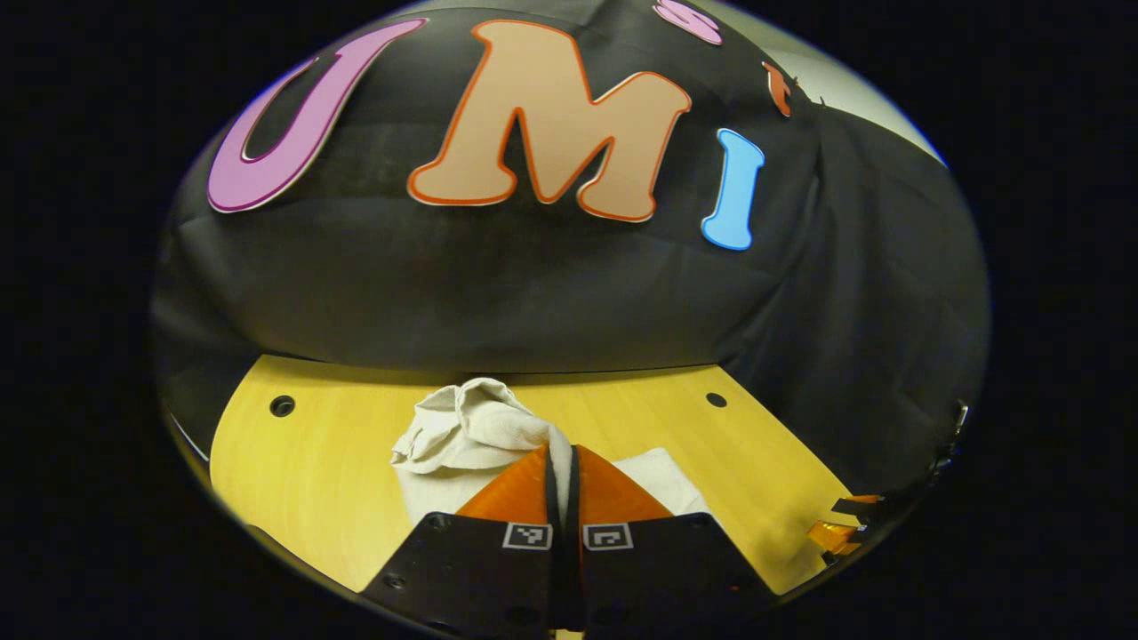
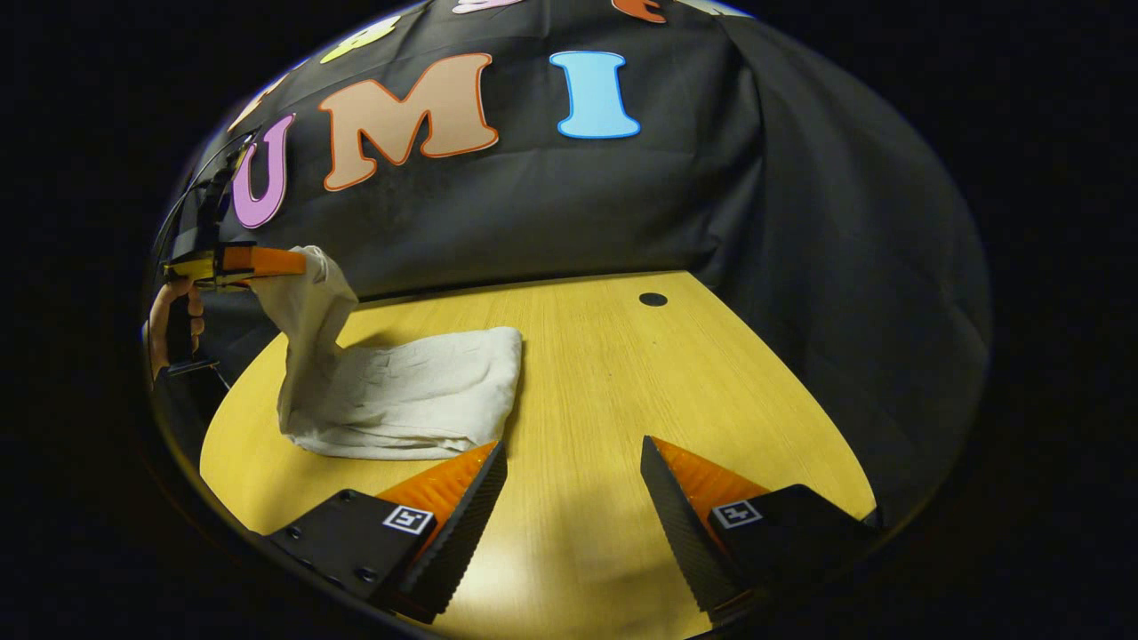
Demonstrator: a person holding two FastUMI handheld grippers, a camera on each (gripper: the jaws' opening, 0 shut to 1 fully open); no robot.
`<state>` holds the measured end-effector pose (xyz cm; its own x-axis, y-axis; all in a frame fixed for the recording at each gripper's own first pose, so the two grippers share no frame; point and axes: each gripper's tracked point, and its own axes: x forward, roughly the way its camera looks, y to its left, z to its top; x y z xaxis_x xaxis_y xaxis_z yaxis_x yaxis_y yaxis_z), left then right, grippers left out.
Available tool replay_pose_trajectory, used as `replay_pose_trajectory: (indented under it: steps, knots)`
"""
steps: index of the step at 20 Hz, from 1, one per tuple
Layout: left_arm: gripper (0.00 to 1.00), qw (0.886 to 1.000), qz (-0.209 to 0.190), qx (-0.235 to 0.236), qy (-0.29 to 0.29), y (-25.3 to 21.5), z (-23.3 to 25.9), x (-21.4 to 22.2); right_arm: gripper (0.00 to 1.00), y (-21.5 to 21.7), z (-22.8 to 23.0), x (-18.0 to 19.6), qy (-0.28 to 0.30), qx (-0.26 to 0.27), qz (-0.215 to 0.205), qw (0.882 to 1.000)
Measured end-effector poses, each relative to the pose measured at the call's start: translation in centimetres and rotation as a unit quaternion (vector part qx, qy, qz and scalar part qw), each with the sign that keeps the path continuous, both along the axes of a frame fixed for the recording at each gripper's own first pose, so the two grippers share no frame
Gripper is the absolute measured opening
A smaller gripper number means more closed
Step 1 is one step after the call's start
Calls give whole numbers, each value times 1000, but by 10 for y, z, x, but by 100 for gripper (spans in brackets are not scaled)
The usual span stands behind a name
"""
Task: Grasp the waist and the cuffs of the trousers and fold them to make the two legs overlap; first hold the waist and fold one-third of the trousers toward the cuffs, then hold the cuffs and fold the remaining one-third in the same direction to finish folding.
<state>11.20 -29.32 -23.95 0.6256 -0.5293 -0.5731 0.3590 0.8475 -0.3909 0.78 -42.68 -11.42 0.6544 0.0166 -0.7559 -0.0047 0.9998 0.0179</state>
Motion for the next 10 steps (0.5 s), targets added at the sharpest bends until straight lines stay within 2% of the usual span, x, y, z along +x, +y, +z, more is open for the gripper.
replay_pose_trajectory:
  steps: [1, 2, 3, 7, 10]
  knots:
    - [0, 1000, -7, -3, 3, -13, -1, -2, 98, -6, -1, -2, 1, -1, -1, 1000]
    - [0, 1000, -13, -6, 3, -25, -4, -4, 95, -13, 0, -4, 1, -1, -2, 1000]
    - [0, 1000, -20, -12, 7, -44, -9, -9, 98, -18, 1, -5, 0, -2, -4, 1000]
    - [0, 998, -54, -12, 30, -87, -48, -33, 95, -35, 1, -13, 2, -6, -3, 1000]
    - [0, 996, -86, 18, 28, -113, -76, -54, 95, -46, 1, -18, 3, -8, -3, 1000]
